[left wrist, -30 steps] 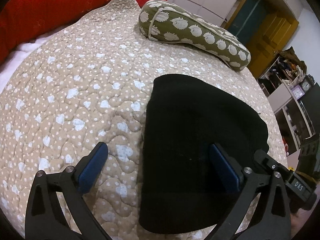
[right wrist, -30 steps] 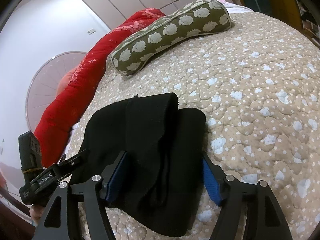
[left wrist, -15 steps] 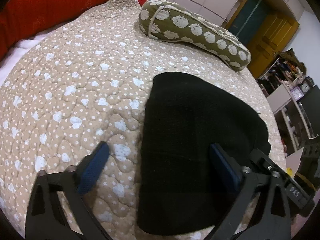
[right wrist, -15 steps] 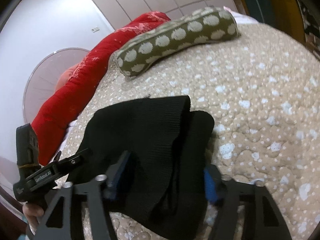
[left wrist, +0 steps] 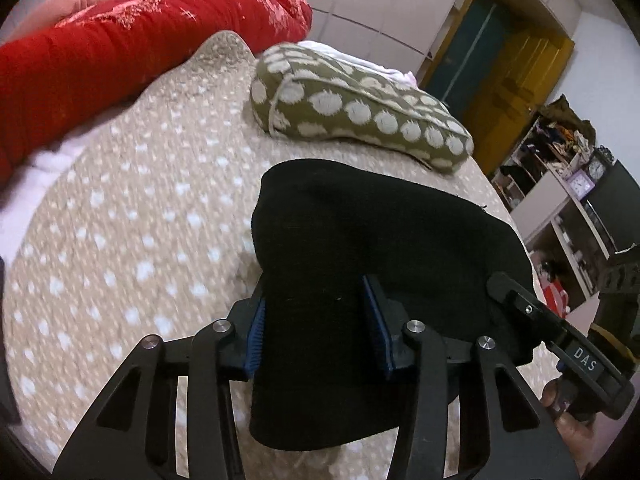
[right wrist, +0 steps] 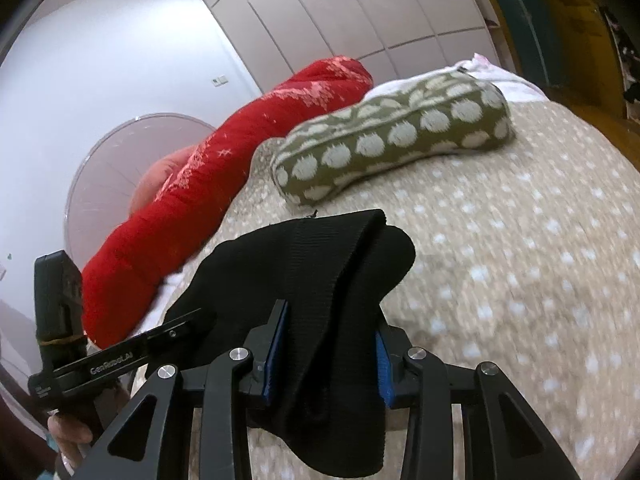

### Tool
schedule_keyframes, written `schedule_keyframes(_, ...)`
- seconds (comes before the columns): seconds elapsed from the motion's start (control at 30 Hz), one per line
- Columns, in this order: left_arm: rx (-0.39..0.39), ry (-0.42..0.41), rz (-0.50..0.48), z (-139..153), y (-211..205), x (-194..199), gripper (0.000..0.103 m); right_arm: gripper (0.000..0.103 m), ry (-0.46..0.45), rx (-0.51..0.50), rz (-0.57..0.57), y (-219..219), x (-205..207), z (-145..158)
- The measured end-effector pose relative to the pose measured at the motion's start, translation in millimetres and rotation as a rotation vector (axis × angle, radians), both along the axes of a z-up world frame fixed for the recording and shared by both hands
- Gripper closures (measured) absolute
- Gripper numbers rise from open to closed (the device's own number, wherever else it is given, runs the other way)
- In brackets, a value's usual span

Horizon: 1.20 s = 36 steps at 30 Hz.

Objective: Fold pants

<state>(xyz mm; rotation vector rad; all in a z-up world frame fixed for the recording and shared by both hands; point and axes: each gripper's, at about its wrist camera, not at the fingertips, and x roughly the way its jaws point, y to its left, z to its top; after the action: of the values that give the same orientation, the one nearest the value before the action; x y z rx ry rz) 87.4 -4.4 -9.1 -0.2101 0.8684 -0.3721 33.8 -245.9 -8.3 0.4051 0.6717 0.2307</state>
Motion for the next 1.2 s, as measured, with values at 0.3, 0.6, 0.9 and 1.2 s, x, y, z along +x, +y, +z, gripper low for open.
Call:
schedule_keyframes(0.3, 0.046, 0.088, 0.081, -39, 3, 32, 0.042, 0.055, 0.168, -0.108, -0.049, -10, 34, -25)
schedule_keyframes(0.6, 0.101, 0.061, 0.081, -39, -6, 34, 0.042, 0.064, 0.082, -0.258, 0.107, 39, 27, -4)
schedule_keyframes(0.9, 0.147, 0.035, 0.070, -32, -10, 32, 0.041, 0.065, 0.078, -0.279, 0.071, 40, 33, -2)
schedule_keyframes(1.2, 0.167, 0.044, 0.068, -35, -14, 40, 0.040, 0.065, 0.165, -0.331, 0.046, 36, 85, -34)
